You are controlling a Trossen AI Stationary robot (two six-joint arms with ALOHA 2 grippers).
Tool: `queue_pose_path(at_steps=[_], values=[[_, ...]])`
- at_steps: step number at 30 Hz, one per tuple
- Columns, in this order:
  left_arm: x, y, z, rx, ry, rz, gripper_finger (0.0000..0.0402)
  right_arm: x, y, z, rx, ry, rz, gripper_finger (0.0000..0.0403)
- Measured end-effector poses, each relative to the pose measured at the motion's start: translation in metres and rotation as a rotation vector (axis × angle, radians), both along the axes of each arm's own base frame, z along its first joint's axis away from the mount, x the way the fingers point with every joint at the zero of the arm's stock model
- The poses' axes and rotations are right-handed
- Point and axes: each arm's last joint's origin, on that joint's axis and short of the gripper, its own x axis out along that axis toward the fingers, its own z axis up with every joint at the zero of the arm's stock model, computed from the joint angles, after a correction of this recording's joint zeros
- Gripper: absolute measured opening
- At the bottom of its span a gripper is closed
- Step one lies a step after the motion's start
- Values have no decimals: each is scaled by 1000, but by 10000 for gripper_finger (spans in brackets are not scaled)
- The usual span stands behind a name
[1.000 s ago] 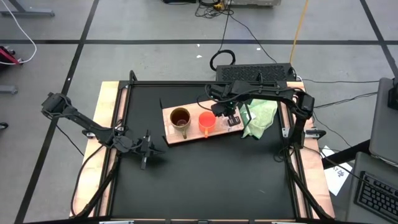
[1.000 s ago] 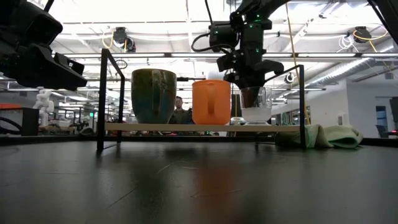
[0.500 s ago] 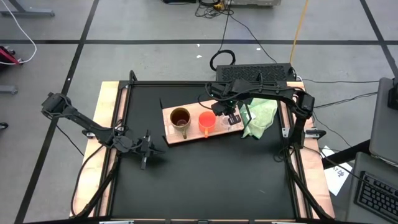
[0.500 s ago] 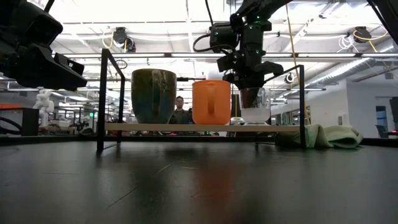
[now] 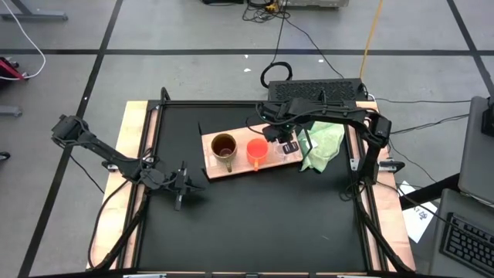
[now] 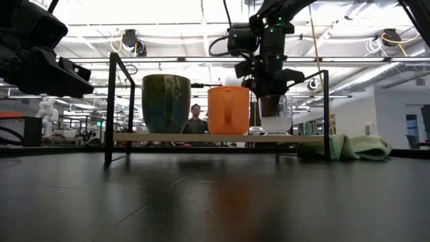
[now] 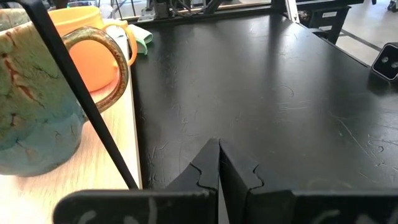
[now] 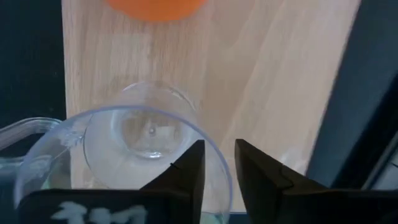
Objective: Stack small to large cups/mugs on shelf
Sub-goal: Put the transparent mug on the shelf, then return to Home Position
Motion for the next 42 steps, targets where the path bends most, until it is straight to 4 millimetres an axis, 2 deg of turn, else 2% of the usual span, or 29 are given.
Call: queue_pose_path(at_steps=[10, 16, 19, 23, 27, 29, 33, 42], values=[[0, 0, 0, -1, 0, 0, 10, -10, 5, 29, -18, -105, -36, 107], [0, 0, 0, -25, 2, 8, 10, -25, 19, 65, -20, -230, -94, 107], [0, 0, 0, -28, -1, 9, 10, -35, 31, 86, 62, -336, -90, 105], [1, 0, 2, -6, -23, -2, 10, -48, 48, 113, 211, -483, -59, 78], [1, -1, 5, 66, -64, -27, 6, -62, 70, 132, 231, -557, 0, 21], [2, -1, 7, 109, -81, -41, 3, -69, 83, 136, 236, -586, 41, 6], [1, -4, 9, 224, -122, -89, 2, -91, 103, 135, 259, -684, 63, 3], [-12, -3, 30, 301, -270, 3, 1, -158, 119, 100, 251, -890, -56, 1]])
